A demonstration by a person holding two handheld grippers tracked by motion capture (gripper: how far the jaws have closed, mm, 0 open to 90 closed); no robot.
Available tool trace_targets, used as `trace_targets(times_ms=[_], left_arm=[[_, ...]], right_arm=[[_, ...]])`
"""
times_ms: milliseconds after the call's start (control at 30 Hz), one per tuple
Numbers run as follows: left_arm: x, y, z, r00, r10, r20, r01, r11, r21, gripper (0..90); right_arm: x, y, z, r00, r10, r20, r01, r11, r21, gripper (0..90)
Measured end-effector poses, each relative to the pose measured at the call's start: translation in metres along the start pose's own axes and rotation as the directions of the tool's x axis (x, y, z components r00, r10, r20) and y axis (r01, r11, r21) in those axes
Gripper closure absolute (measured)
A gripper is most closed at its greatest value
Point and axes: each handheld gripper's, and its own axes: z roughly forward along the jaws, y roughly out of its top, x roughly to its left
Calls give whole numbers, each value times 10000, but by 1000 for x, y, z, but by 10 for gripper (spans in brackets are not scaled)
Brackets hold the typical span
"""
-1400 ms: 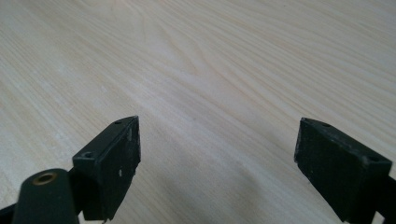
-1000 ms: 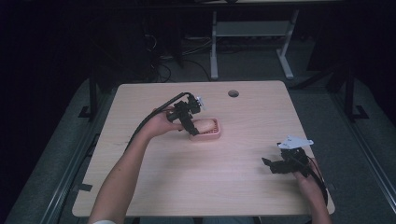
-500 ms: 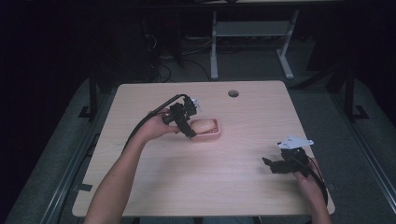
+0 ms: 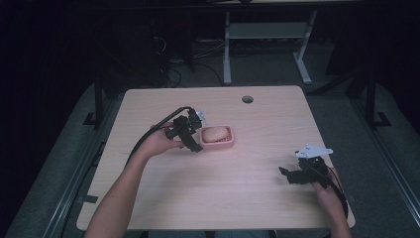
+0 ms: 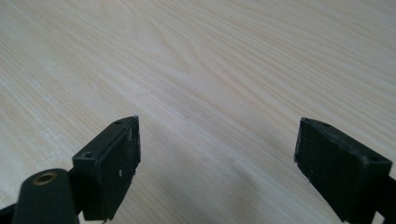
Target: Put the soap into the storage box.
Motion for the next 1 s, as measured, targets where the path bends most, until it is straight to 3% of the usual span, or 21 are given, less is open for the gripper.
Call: trace_targets(times_ms=[1000], left_arm=[[-15, -40, -3, 9992, -391, -53, 390, 9989, -245, 244]], right_arm=[[5, 2, 3, 9999, -119, 3, 119, 9998, 176, 139]])
